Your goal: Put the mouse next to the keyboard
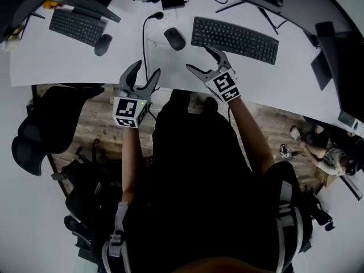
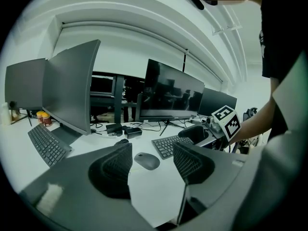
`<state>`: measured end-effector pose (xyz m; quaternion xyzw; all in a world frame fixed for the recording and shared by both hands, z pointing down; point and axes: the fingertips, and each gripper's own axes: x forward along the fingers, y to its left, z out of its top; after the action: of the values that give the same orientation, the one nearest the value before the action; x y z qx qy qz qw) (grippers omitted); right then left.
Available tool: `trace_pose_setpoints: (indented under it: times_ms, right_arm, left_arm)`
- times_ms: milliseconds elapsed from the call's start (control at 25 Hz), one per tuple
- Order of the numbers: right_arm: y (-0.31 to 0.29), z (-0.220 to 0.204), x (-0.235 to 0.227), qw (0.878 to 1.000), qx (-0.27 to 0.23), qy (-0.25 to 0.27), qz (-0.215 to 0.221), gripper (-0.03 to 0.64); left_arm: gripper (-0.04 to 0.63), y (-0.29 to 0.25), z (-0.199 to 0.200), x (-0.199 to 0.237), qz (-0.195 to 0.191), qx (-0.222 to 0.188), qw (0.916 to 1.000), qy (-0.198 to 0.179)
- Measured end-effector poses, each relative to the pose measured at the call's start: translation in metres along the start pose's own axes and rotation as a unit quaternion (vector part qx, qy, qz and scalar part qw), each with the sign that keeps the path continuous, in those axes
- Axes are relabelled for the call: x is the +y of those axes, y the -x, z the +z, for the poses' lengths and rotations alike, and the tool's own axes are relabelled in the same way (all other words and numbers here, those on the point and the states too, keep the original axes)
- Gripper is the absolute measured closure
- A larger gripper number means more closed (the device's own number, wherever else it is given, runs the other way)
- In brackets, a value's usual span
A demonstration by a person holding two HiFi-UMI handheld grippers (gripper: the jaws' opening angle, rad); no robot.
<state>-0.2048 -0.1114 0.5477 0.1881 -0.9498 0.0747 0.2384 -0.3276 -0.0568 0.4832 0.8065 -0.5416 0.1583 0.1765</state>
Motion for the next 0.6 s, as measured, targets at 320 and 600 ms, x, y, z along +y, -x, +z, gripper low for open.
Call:
trace_pose_setpoints:
  times_ms: [320,600]
  right_arm:
    - [-0.029,0.0,-0.001,1.0,0.013,-0.009,-0.005,0.245]
    - [-0.051,0.002,-0.001,1.0,0.016,-0.02,-0.008,0.247]
  left_arm:
    - [0.331,-0.014,-0.005,0.022,-0.024,0.021,0.9994,-0.012]
    - [0.331,-0.027,-0.012,0.031,-0.047,0.036,0.9981,-0.015]
